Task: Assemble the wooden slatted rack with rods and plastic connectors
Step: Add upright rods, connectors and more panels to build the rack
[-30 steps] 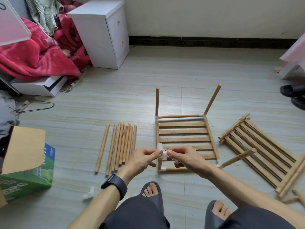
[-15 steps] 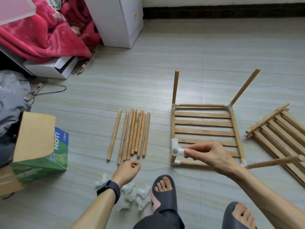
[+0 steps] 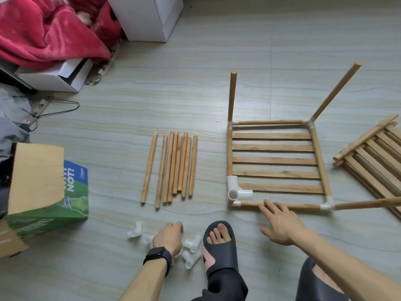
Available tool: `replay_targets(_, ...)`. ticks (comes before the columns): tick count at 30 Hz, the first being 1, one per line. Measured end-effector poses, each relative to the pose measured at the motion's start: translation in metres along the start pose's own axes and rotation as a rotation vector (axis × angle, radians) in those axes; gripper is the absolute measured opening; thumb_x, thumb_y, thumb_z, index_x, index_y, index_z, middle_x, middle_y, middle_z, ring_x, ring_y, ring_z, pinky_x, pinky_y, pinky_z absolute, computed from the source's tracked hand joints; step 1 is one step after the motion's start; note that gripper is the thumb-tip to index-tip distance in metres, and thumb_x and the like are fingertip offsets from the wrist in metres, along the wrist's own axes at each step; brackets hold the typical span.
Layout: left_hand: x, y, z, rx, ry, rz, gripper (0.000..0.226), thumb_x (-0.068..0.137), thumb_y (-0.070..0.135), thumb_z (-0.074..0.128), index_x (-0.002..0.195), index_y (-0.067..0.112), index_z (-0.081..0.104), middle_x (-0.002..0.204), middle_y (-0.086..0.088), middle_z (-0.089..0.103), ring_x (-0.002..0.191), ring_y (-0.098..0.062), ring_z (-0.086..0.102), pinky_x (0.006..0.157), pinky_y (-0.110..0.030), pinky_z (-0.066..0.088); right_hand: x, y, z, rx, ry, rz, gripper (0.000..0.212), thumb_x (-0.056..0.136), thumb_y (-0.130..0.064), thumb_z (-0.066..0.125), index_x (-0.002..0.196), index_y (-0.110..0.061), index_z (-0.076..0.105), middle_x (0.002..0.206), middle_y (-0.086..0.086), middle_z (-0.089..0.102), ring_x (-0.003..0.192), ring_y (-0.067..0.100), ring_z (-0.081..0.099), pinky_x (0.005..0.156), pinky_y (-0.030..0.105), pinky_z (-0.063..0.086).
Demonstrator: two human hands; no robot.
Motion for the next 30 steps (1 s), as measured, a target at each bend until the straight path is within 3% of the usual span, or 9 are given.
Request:
replay_targets(6, 0.007, -0.002, -0.025, -0.273, -0.041, 0.024, 0.048, 0.091, 0.004, 0.043, 0.129, 0.027, 0.060, 0.133, -0.003, 0.060, 0.118, -0.023, 0.060, 0.097, -0.033, 0.051, -0.004, -0.001, -0.013, -0.045, -0.019, -0.025, 0.079, 0.092, -0.058, 0.049, 0.160, -0.027, 0.020, 0.167, -0.001, 0.019, 0.148, 0.030, 0.023, 0.118, 0.043, 0.032)
replay_targets(9, 0.003, 0.006, -0.056, -0.725, -0.121, 0.060, 0.049, 0.092, -0.004, 0.043, 0.132, 0.020, 0.061, 0.111, -0.008, 0.064, 0.092, -0.024, 0.067, 0.078, -0.032, 0.054, -0.011, -0.006, -0.012, -0.038, -0.049, -0.024, 0.078, 0.092, -0.058, 0.049, 0.159, -0.028, 0.023, 0.166, -0.002, 0.022, 0.146, 0.030, 0.026, 0.118, 0.043, 0.031)
replay_targets(10, -0.002, 0.011, -0.069, -0.904, -0.153, 0.083, 0.049, 0.094, -0.006, 0.043, 0.131, 0.020, 0.061, 0.114, -0.010, 0.062, 0.085, -0.024, 0.068, 0.071, -0.030, 0.054, -0.013, -0.007, -0.012, -0.039, -0.066, -0.020, 0.078, 0.092, -0.058, 0.049, 0.160, -0.029, 0.023, 0.166, -0.002, 0.023, 0.146, 0.030, 0.027, 0.118, 0.042, 0.031)
replay_targets(13, -0.025, 0.028, -0.111, -1.352, -0.221, 0.191, 0.042, 0.099, -0.007, 0.049, 0.125, 0.022, 0.064, 0.133, -0.017, 0.056, 0.087, -0.028, 0.072, 0.067, -0.027, 0.057, -0.020, -0.008, -0.012, -0.011, -0.112, -0.011, 0.074, 0.092, -0.059, 0.050, 0.157, -0.027, 0.033, 0.162, 0.000, 0.033, 0.143, 0.027, 0.037, 0.117, 0.038, 0.033)
replay_targets(16, -0.051, 0.047, -0.150, -1.595, -0.298, 0.338, 0.039, 0.100, -0.002, 0.053, 0.130, 0.021, 0.063, 0.128, -0.018, 0.067, 0.090, -0.029, 0.071, 0.069, -0.029, 0.056, -0.032, -0.007, -0.026, 0.199, -0.081, 0.019, 0.062, 0.095, -0.051, 0.055, 0.148, -0.021, 0.048, 0.149, 0.002, 0.053, 0.132, 0.020, 0.052, 0.111, 0.032, 0.041)
replay_targets(19, -0.071, 0.068, -0.182, -1.701, -0.368, 0.468, 0.041, 0.098, -0.001, 0.054, 0.133, 0.019, 0.063, 0.127, -0.017, 0.069, 0.091, -0.027, 0.070, 0.068, -0.028, 0.057, -0.043, -0.009, -0.063, 0.452, 0.130, -0.029, 0.043, 0.100, -0.038, 0.057, 0.138, -0.018, 0.058, 0.137, 0.000, 0.062, 0.119, 0.013, 0.059, 0.101, 0.025, 0.046)
replay_targets(22, -0.083, 0.090, -0.210, -1.749, -0.393, 0.549, 0.042, 0.096, 0.001, 0.056, 0.134, 0.017, 0.064, 0.132, -0.021, 0.064, 0.088, -0.026, 0.070, 0.068, -0.027, 0.058, -0.063, -0.017, -0.116, 0.792, 0.355, -0.125, 0.032, 0.101, -0.038, 0.058, 0.130, -0.024, 0.062, 0.123, -0.004, 0.068, 0.103, 0.008, 0.064, 0.086, 0.022, 0.050)
replay_targets(25, -0.092, 0.116, -0.234, -1.706, -0.377, 0.611, 0.045, 0.093, 0.002, 0.060, 0.136, 0.017, 0.063, 0.134, -0.021, 0.063, 0.088, -0.027, 0.070, 0.068, -0.026, 0.058, -0.093, -0.031, -0.165, 1.179, 0.404, -0.237, 0.027, 0.100, -0.044, 0.058, 0.121, -0.029, 0.065, 0.107, -0.005, 0.075, 0.092, 0.013, 0.073, 0.082, 0.033, 0.057)
replay_targets(30, -0.101, 0.152, -0.258, -1.584, -0.317, 0.715, 0.044, 0.099, 0.003, 0.055, 0.137, 0.024, 0.062, 0.131, -0.007, 0.068, 0.091, -0.022, 0.070, 0.073, -0.028, 0.045, -0.111, -0.046, -0.205, 1.446, 0.416, -0.345, 0.027, 0.101, -0.044, 0.056, 0.117, -0.025, 0.067, 0.106, -0.003, 0.077, 0.089, 0.018, 0.075, 0.080, 0.033, 0.057)
Point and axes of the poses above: each hand's wrist, its own x-axis towards the middle knuckle, its own z-axis out of the palm, y = z × x, the point moved 3 cm from there along x, towards the middle knuckle
